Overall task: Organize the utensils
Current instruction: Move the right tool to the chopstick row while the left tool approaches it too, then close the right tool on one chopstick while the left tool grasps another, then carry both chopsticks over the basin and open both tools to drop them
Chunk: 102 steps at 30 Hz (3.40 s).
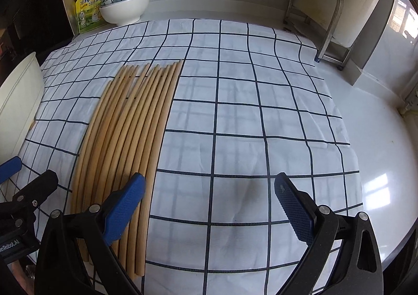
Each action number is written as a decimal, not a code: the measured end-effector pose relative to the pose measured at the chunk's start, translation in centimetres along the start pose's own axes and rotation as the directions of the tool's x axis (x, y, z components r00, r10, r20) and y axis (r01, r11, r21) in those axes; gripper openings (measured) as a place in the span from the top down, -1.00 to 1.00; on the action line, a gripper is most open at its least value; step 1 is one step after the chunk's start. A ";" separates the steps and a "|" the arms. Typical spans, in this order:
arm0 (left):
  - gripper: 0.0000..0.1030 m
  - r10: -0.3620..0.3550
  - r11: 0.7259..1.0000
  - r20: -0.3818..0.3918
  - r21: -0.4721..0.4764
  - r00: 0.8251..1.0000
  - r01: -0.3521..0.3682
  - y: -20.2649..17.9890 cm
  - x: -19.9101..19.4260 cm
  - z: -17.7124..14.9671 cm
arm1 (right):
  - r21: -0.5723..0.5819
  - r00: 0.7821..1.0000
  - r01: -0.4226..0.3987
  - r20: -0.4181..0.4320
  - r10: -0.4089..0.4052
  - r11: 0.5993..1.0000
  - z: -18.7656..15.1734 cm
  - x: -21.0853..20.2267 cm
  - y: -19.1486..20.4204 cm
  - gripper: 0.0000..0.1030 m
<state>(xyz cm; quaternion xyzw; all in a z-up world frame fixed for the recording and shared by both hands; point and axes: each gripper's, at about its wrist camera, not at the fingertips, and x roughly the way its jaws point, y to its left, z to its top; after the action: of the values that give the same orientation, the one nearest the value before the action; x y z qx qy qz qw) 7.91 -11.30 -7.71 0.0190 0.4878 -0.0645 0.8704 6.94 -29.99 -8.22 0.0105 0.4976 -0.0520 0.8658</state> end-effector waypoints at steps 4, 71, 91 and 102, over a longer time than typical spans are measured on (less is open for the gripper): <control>-0.88 0.001 1.000 -0.003 0.003 1.000 -0.001 -0.3 0.2 0.0 | -0.002 1.000 -0.001 -0.005 0.001 1.000 -0.2 0.2 -0.3 -0.84; 0.86 -0.086 0.994 -0.019 0.067 0.996 0.087 -1.6 1.7 1.2 | -0.085 0.989 -0.142 0.039 0.145 0.986 0.7 0.1 1.1 0.87; 0.86 -0.077 0.992 0.244 -0.077 0.967 0.099 13.5 -10.8 5.0 | -0.129 0.885 -0.405 0.192 0.423 0.905 7.3 -9.4 12.6 0.87; 0.86 0.032 0.980 0.180 -0.198 0.983 0.004 25.1 -7.4 5.0 | -0.231 0.844 -0.521 0.005 0.536 0.822 10.3 -5.6 27.1 0.87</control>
<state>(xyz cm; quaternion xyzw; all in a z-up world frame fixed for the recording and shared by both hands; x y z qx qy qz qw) 11.56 13.75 0.47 -0.0699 0.4100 -0.0113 0.9093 15.73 -3.32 0.92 0.0501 0.4474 0.2450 0.8587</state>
